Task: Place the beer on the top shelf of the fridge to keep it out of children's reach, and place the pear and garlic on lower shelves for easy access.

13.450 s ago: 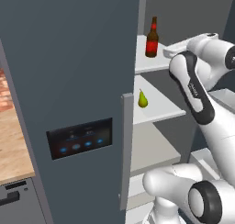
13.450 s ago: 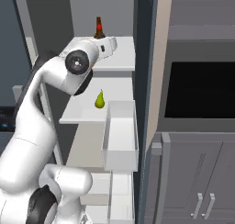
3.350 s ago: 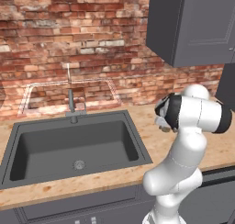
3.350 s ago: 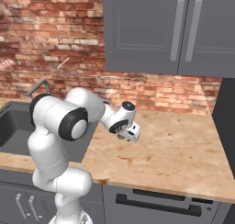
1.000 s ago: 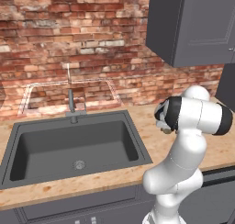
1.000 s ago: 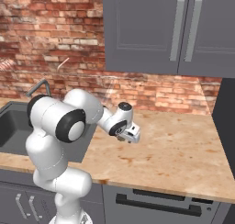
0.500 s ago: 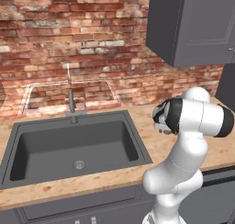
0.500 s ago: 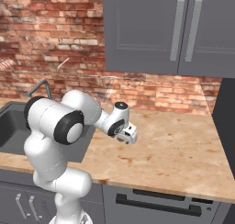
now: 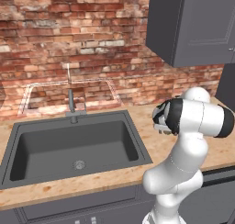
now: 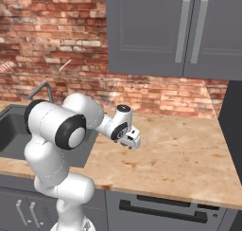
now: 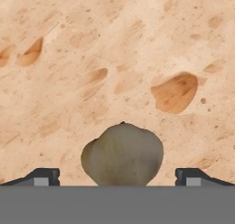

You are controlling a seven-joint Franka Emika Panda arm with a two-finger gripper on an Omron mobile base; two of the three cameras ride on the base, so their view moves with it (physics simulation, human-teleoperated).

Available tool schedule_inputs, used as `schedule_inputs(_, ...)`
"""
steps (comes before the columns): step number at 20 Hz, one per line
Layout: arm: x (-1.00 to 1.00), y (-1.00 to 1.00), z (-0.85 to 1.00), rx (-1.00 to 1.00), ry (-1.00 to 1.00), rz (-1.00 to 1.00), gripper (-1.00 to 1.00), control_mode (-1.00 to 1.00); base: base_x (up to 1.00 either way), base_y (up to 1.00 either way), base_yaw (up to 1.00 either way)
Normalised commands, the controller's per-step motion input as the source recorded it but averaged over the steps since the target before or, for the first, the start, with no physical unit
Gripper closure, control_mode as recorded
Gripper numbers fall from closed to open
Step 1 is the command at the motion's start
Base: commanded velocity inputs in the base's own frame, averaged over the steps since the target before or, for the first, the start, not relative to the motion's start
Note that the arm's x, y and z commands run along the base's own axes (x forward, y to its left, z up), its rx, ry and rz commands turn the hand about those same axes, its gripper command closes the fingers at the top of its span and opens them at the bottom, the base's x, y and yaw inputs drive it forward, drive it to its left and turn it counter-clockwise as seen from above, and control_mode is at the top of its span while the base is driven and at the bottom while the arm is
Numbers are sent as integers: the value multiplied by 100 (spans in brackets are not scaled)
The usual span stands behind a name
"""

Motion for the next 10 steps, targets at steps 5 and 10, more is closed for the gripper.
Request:
schedule_inputs(5, 0, 4, -6, 0, 0, 0, 100, -100, 0, 0, 0)
schedule_inputs(10, 0, 1, -8, 0, 0, 0, 100, -100, 0, 0, 0)
